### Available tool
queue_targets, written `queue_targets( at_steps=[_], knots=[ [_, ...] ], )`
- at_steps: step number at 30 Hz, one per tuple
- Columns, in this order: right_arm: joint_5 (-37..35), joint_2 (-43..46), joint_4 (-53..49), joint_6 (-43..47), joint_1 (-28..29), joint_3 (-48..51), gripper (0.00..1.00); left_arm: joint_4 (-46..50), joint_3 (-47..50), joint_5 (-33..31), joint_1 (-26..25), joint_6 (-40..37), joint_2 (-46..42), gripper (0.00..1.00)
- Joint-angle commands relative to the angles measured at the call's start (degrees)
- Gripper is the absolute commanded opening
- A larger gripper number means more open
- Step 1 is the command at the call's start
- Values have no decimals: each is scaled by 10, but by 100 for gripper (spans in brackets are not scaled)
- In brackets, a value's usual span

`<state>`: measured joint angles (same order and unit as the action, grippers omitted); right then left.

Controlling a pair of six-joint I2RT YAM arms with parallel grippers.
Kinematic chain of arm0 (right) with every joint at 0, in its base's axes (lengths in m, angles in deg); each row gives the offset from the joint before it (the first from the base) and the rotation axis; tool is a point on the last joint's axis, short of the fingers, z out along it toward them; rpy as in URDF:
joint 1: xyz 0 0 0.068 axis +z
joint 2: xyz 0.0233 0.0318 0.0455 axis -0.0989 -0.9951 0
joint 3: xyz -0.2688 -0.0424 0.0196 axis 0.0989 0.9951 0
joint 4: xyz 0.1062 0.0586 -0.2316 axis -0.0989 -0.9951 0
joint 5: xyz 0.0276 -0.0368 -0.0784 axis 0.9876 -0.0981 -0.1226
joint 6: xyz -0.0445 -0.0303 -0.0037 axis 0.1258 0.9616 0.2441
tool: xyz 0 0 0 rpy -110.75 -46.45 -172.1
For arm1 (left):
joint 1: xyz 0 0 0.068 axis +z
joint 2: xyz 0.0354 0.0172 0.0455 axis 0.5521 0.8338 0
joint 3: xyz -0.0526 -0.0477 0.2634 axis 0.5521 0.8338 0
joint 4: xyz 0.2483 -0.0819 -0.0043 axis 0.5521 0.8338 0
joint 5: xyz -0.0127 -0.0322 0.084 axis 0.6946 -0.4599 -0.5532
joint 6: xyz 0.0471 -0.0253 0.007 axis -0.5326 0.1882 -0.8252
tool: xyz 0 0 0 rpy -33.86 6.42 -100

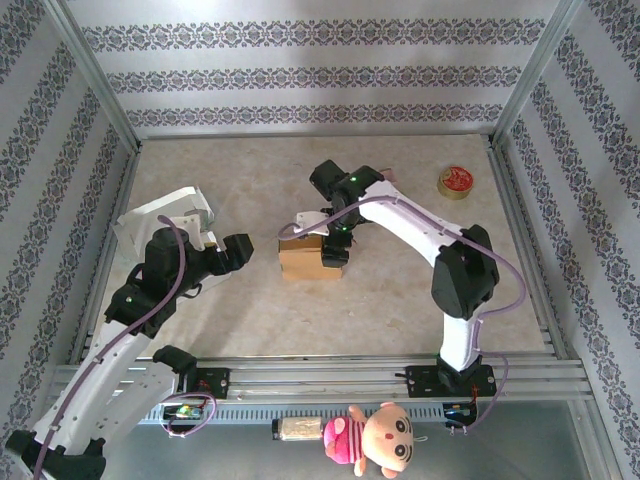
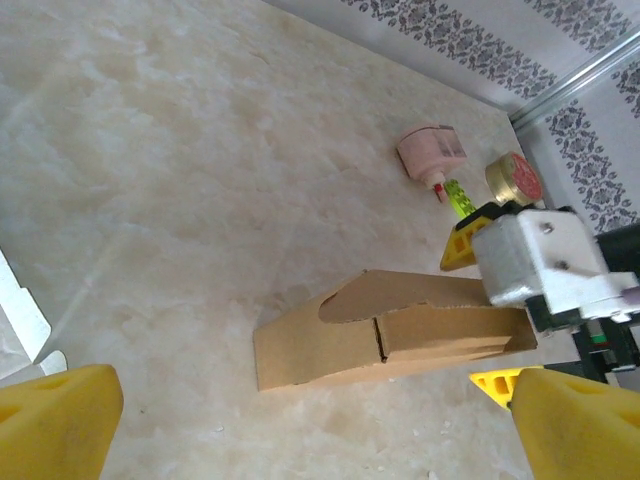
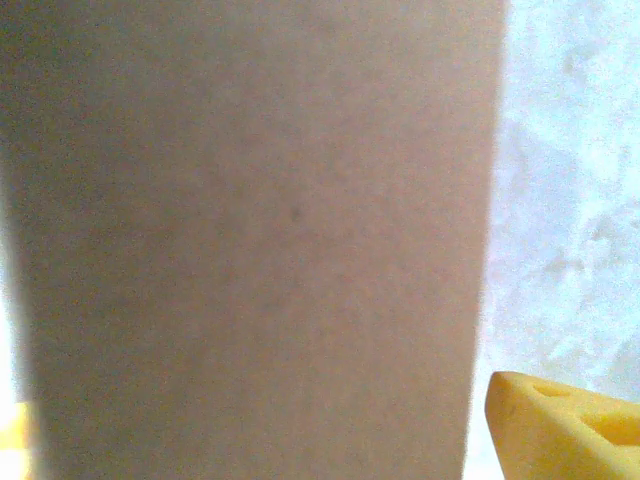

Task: Fold the paper box

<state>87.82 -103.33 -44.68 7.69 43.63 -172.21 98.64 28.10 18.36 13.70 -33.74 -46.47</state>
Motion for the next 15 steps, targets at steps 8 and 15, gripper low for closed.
queue_targets(
  at_steps=[8, 15],
  knots=[
    [116, 170, 195, -329, -52, 111, 88, 19, -76, 48, -15, -143, 108, 96],
    [120, 339, 291, -483, -101, 312, 78, 21, -119, 107, -29, -250, 183, 96]
  ],
)
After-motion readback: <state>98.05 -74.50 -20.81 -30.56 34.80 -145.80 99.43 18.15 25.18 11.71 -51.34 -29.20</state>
